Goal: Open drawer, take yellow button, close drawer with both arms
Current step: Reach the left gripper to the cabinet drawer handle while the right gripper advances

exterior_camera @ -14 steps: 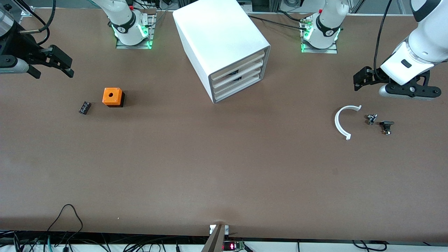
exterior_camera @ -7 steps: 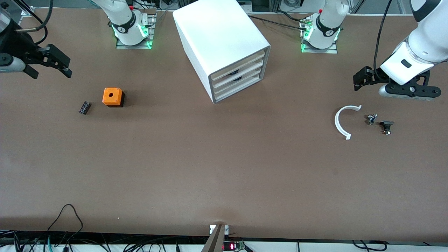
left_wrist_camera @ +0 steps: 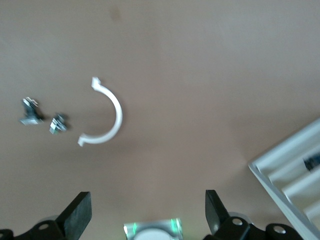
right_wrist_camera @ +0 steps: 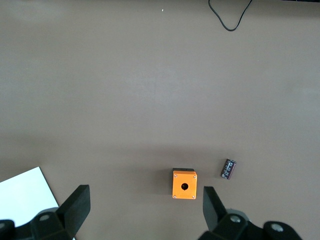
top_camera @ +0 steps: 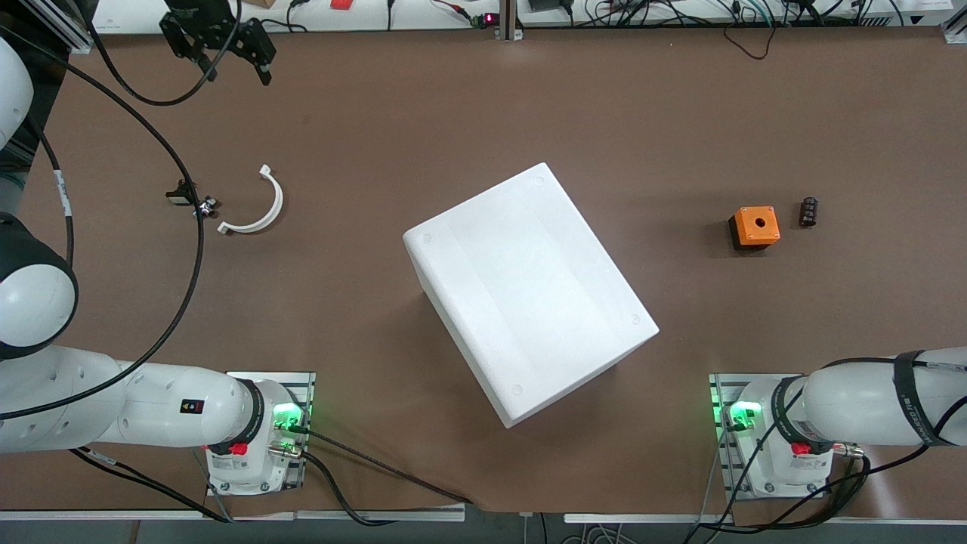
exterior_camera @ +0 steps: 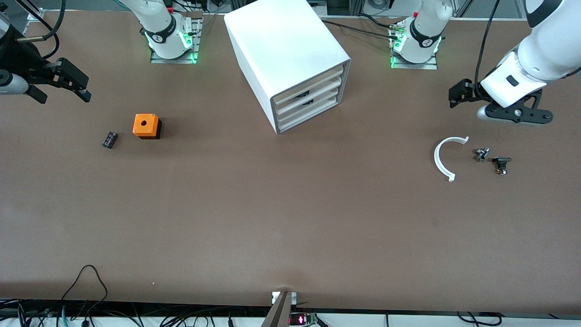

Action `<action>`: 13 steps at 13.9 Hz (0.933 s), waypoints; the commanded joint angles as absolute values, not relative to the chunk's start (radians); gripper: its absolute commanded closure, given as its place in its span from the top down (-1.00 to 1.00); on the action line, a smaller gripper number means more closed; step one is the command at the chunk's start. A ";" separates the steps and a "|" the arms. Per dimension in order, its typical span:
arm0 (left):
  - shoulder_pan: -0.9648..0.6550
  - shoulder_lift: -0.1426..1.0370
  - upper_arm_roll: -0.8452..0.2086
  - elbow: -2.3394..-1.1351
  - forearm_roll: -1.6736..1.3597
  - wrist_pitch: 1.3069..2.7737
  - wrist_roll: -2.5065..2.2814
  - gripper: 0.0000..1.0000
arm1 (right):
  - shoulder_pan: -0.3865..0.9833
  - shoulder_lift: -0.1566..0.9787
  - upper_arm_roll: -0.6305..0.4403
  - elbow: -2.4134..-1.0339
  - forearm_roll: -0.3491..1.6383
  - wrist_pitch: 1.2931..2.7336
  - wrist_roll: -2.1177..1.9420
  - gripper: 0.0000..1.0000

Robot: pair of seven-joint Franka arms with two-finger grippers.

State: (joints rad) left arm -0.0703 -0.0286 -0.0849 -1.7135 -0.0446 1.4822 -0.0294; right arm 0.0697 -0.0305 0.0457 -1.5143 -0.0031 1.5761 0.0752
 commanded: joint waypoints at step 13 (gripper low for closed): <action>-0.049 0.074 -0.120 -1.798 -0.658 1.428 0.219 1.00 | 0.078 0.227 0.051 -1.494 -0.005 1.543 0.092 1.00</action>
